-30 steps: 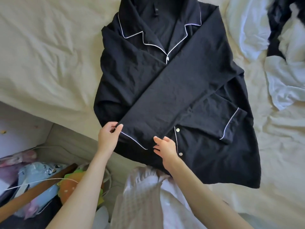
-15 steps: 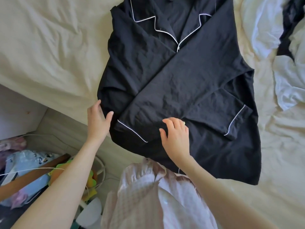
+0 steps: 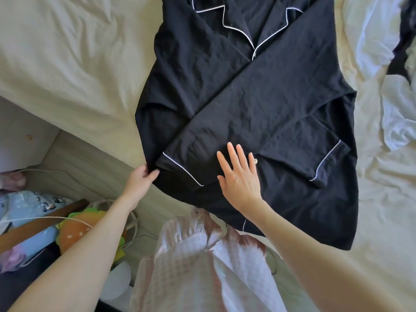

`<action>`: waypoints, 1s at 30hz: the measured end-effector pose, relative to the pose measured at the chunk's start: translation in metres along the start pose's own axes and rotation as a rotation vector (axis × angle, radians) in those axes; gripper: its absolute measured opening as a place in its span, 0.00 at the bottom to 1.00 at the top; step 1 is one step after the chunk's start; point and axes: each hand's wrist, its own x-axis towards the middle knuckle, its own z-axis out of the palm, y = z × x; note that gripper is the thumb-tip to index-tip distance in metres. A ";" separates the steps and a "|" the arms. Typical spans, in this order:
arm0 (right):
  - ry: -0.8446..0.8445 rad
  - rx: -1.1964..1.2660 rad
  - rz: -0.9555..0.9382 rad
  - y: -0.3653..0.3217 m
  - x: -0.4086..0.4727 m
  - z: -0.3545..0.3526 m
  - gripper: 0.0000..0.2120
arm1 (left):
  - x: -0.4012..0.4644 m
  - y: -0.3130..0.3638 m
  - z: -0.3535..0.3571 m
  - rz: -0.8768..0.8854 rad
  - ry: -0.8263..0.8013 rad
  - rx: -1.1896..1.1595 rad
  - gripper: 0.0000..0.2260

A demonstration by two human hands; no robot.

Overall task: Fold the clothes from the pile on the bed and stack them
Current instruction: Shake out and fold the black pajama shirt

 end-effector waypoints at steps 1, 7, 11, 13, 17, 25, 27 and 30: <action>-0.013 -0.001 0.001 0.001 -0.006 0.003 0.29 | -0.005 -0.010 0.003 -0.029 -0.019 -0.002 0.09; -0.047 0.009 -0.013 0.017 -0.045 0.017 0.28 | -0.034 -0.044 0.028 -0.108 -0.093 -0.015 0.10; -0.049 0.018 -0.015 0.037 -0.077 0.024 0.27 | -0.058 -0.064 0.049 -0.084 -0.060 0.042 0.08; -0.011 0.054 0.003 0.051 -0.097 0.025 0.25 | -0.075 -0.076 0.056 -0.066 0.021 -0.030 0.10; 0.107 0.167 0.114 0.090 -0.139 0.028 0.19 | -0.108 -0.102 0.065 -0.015 0.089 -0.145 0.09; 0.231 0.374 0.592 0.189 -0.194 0.036 0.21 | -0.160 -0.131 0.088 -0.055 0.146 -0.269 0.05; 0.216 0.473 0.749 0.207 -0.198 0.041 0.24 | -0.169 -0.130 0.094 -0.061 0.185 -0.403 0.06; 0.222 0.698 1.009 0.227 -0.195 0.051 0.26 | -0.179 -0.126 0.097 -0.057 0.251 -0.534 0.08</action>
